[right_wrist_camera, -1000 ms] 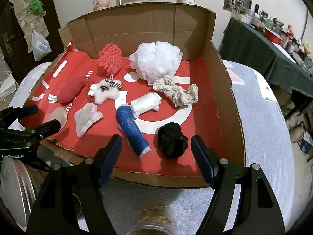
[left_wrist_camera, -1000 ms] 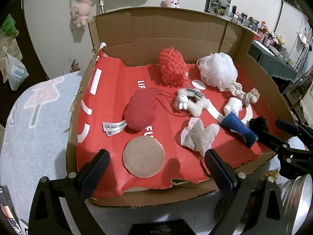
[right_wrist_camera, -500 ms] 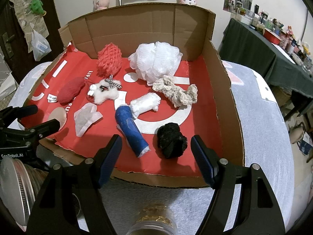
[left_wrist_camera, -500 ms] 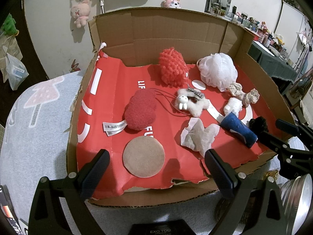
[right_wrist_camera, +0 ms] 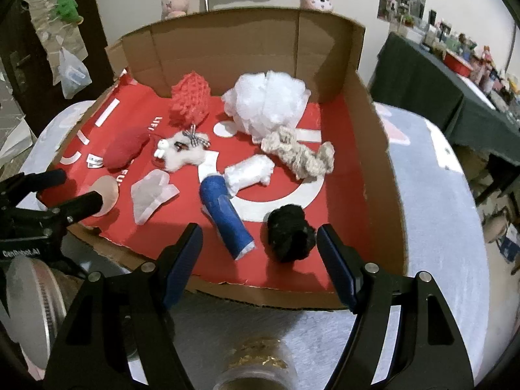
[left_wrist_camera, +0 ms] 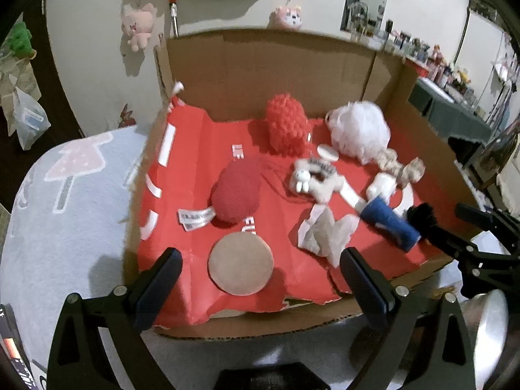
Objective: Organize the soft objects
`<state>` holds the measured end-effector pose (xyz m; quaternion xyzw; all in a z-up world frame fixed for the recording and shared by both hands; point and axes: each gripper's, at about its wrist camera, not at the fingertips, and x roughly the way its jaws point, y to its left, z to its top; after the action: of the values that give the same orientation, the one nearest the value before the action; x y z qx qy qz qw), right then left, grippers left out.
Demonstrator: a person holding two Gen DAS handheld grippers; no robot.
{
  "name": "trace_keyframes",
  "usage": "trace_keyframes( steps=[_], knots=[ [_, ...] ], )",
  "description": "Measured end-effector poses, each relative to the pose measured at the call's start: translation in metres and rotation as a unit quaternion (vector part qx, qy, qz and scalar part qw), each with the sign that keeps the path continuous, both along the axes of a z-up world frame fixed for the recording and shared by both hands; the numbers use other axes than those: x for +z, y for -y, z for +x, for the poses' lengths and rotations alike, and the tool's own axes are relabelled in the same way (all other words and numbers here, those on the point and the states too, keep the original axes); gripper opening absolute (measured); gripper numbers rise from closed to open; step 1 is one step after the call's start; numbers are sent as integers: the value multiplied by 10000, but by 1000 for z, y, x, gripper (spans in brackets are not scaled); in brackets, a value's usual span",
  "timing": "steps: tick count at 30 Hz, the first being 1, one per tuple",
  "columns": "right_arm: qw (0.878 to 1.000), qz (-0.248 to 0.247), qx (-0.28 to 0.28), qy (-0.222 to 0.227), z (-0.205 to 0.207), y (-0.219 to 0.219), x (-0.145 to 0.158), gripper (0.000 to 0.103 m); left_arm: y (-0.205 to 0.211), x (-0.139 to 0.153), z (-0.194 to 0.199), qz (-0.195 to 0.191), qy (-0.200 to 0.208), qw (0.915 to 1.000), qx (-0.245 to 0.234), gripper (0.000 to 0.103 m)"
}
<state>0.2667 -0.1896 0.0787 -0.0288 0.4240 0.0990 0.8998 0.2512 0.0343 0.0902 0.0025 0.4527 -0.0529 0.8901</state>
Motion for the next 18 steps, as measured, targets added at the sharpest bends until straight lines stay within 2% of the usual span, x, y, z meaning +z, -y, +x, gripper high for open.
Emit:
trace_keyframes(
  steps=[6,8,10,15,18],
  knots=[
    [9980,1,-99,624,-31,12,42,73,-6,41,-33,47,711,9973,151,103],
    [9964,76,-53,841,-50,16,55,82,-3,50,-50,35,882,9961,83,103],
    [9941,111,-20,1075,-72,19,66,85,1,57,-71,8,1094,9940,51,103],
    [9906,301,87,1329,-125,25,67,91,12,59,-130,-41,1612,9869,25,103],
    [9895,244,27,1423,-150,24,54,91,17,46,-156,-121,1675,9858,47,103]
  ],
)
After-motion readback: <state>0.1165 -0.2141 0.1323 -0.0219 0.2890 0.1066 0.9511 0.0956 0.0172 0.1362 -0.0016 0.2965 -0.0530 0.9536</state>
